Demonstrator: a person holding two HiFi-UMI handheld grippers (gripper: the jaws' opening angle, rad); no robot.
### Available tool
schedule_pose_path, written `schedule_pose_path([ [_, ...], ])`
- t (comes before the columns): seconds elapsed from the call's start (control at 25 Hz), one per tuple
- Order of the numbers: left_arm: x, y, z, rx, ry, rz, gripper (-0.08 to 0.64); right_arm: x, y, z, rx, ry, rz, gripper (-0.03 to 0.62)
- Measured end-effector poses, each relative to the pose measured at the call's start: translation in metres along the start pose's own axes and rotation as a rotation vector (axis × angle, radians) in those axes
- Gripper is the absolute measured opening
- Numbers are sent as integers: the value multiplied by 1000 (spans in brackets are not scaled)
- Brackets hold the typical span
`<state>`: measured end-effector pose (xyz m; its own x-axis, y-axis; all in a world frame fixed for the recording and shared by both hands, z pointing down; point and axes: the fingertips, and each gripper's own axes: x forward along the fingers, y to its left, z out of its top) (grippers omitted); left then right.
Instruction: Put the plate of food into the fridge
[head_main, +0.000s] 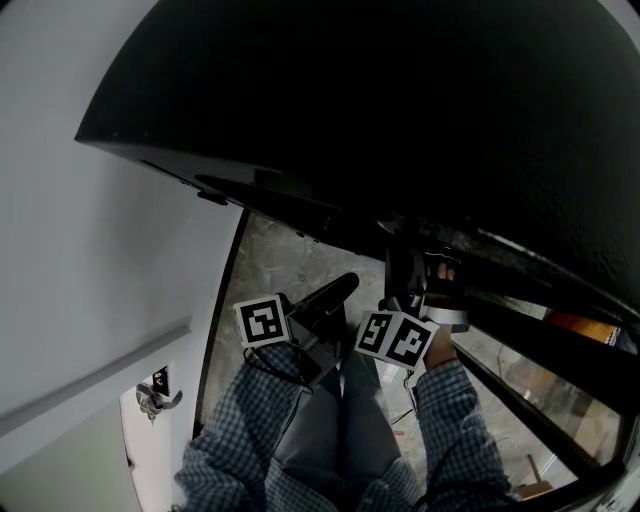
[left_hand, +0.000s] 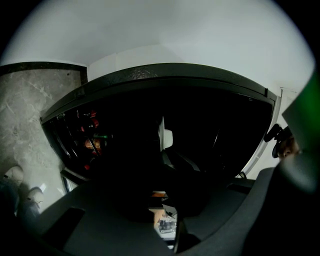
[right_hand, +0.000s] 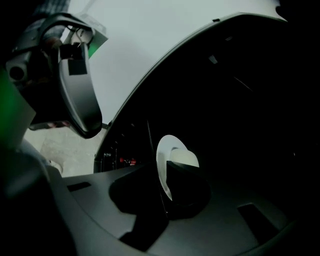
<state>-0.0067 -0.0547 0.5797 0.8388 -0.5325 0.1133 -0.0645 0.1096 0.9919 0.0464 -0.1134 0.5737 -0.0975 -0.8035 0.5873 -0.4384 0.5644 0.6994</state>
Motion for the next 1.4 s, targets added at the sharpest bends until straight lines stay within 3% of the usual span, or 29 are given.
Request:
schedule_pose_path([
  [0.28, -2, -1, -5, 7, 5, 6, 46, -7, 4, 9, 123, -52, 75, 144],
  [0.48, -7, 2, -8, 47, 23, 51, 46, -26, 2, 12, 197, -82, 66, 147],
  [0.64, -9, 1, -9, 218, 80, 105, 14, -37, 1, 9, 281, -94, 83, 144],
  [0.72, -10, 2, -10, 282, 97, 137, 8, -42, 2, 7, 358, -93, 109, 97],
  [0.8, -9, -2, -11, 325, 103, 155, 8, -48, 4, 5, 459, -91, 147, 11],
  [1.04, -3, -26, -16, 487, 138, 163, 8, -66, 6, 10, 800, -101, 298, 6],
  [1.24, 0, -52, -21, 632, 171, 169, 8, -82, 3, 12, 885, -100, 315, 6],
  [1.4, 4, -83, -22, 673, 170, 137, 8, -99, -10, 12, 963, -98, 301, 6],
])
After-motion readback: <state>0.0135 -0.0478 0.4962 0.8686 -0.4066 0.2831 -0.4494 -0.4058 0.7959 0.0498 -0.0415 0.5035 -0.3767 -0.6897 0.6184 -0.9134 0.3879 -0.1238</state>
